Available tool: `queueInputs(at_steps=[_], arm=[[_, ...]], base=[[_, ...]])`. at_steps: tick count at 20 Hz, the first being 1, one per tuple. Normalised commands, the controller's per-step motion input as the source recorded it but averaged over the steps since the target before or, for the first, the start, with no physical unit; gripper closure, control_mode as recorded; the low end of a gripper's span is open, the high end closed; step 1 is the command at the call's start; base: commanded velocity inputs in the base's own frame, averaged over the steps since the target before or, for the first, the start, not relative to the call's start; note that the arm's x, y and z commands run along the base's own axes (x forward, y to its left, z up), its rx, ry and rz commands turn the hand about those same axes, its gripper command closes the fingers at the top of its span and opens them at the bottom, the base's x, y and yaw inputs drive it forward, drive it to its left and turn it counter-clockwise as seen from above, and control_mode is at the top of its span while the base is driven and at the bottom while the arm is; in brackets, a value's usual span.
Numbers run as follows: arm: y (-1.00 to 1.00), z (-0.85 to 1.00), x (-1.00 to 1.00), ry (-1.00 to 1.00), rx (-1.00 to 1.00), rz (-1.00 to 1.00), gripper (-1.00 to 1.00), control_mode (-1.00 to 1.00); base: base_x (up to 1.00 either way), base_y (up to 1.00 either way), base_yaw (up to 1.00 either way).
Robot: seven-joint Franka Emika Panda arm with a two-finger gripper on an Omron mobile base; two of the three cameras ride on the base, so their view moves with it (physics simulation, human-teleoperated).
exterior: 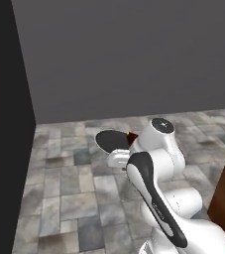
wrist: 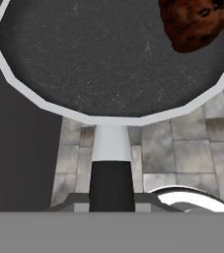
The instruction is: Pick up the pan with the steak in it and place it on the dining table. Then place the steak on the plate.
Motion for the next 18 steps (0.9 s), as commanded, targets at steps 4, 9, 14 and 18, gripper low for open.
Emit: queueInputs(at_steps=[4, 9, 14, 18], arm=[[0.0, 0.0, 0.0, 0.0, 0.0, 0.0, 1.0, 1.0], [0.0, 0.0, 0.0, 0.0, 0.0, 0.0, 1.0, 1.0], [0.0, 0.0, 0.0, 0.0, 0.0, 0.0, 1.0, 1.0], [0.0, 0.0, 0.0, 0.0, 0.0, 0.0, 1.0, 1.0]], base=[[1.0, 0.31, -0.11], [1.0, 0.32, -0.11], [1.0, 0.32, -0.11], [1.0, 0.32, -0.11]])
